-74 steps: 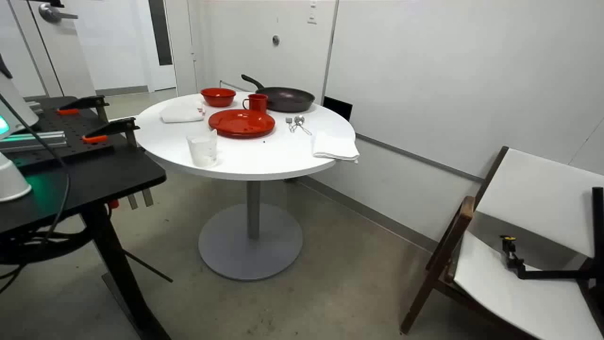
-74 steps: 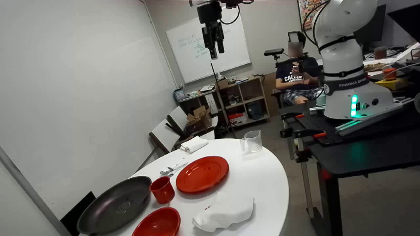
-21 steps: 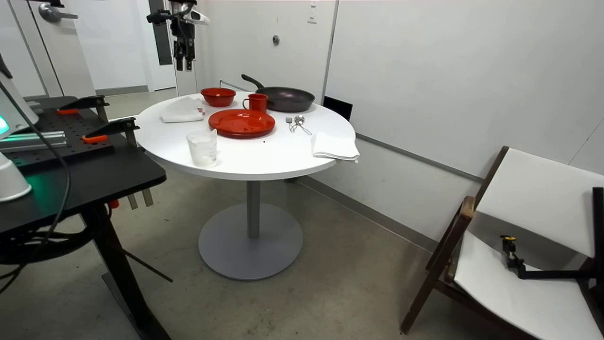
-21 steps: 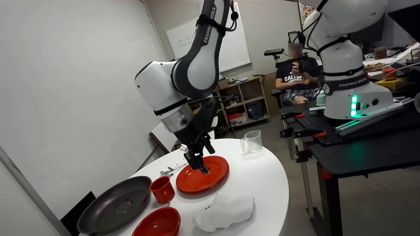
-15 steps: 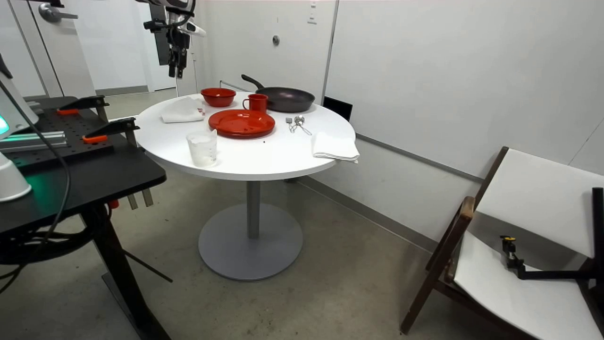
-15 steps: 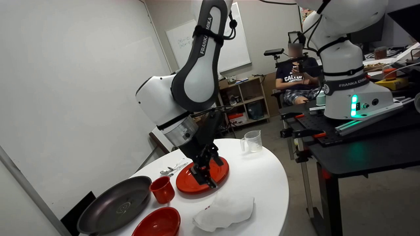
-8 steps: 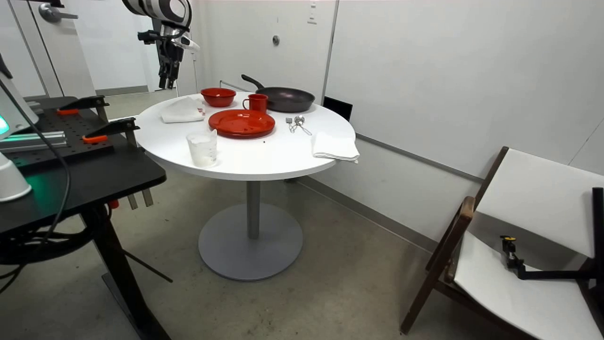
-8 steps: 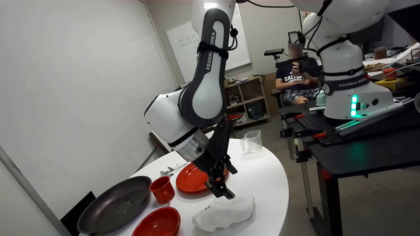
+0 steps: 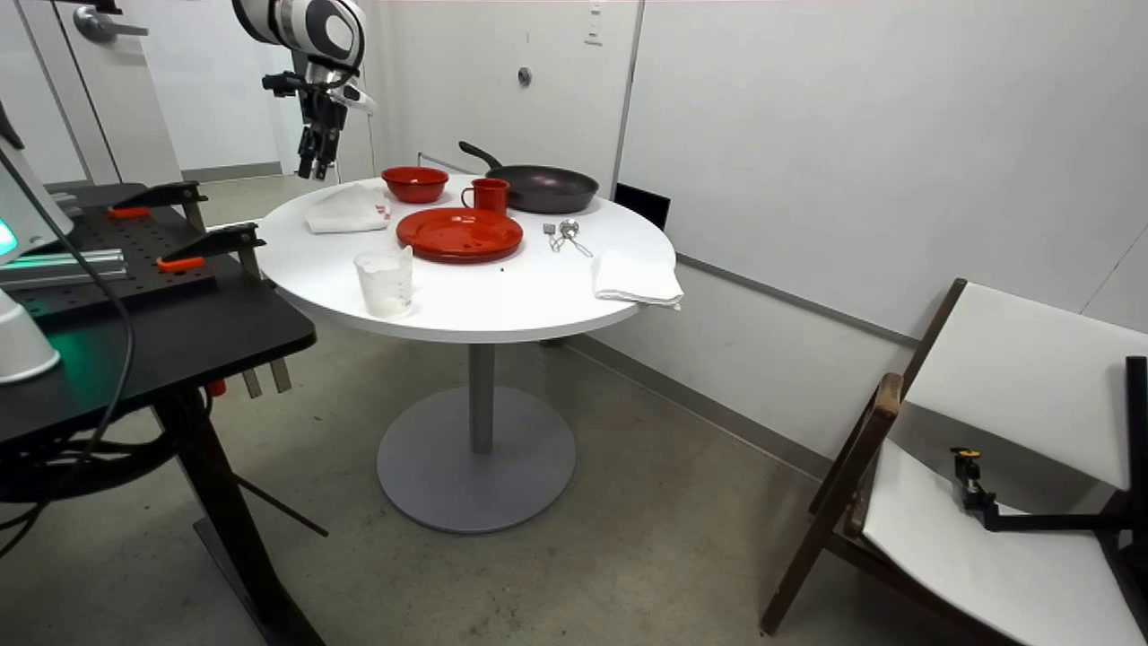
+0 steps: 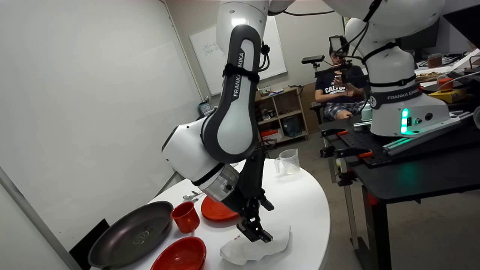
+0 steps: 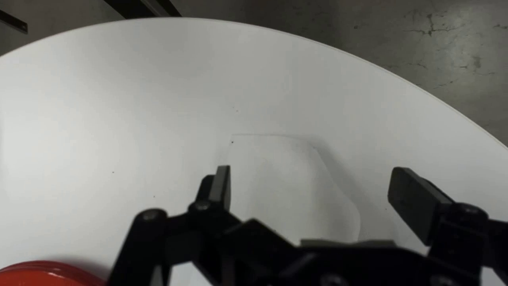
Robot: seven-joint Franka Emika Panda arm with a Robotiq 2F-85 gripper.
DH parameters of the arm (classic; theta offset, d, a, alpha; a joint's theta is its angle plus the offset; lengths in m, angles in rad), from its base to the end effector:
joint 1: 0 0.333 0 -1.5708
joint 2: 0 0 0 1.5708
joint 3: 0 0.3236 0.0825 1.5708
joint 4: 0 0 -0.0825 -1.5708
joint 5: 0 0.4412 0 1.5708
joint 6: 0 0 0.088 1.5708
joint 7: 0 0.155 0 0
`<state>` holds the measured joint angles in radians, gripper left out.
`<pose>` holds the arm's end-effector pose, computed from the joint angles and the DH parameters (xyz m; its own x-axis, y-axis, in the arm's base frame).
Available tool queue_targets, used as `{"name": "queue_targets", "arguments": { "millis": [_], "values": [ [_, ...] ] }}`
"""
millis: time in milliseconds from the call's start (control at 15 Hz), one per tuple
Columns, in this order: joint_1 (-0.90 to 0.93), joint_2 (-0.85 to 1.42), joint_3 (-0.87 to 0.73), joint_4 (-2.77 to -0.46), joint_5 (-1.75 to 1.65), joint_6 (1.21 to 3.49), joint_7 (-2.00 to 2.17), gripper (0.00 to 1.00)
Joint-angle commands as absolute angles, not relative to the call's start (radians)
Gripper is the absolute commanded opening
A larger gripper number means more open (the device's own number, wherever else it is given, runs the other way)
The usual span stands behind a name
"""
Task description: Use the white towel on the left to wipe the red plate, place the towel back on the left side of the table
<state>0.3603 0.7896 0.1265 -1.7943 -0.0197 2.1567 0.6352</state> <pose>0.5357 0.2902 -0.0023 0.9102 -0.1748 -0.3754 -0.1141 -0.9773 0.1785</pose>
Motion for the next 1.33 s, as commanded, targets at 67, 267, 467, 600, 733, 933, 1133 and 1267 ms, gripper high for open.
{"name": "queue_targets", "arguments": {
  "millis": [67,267,467,600,733,933,1133,1267],
  "values": [
    [0.36,0.917,0.126,-1.645,0.011,2.155,0.547,1.0],
    [0.385,1.007,0.133,-1.557,0.016,2.187,0.526,1.0],
    [0.397,1.07,0.134,-1.483,0.027,2.194,0.506,1.0],
    [0.411,1.095,0.125,-1.447,0.023,2.184,0.508,1.0],
    [0.414,1.1,0.114,-1.421,0.016,2.17,0.51,1.0],
    [0.419,1.099,0.095,-1.385,0.001,2.15,0.502,1.0],
    [0.412,1.084,0.086,-1.365,-0.003,2.143,0.476,1.0],
    [0.403,1.077,0.079,-1.356,-0.002,2.144,0.463,1.0]
  ]
}}
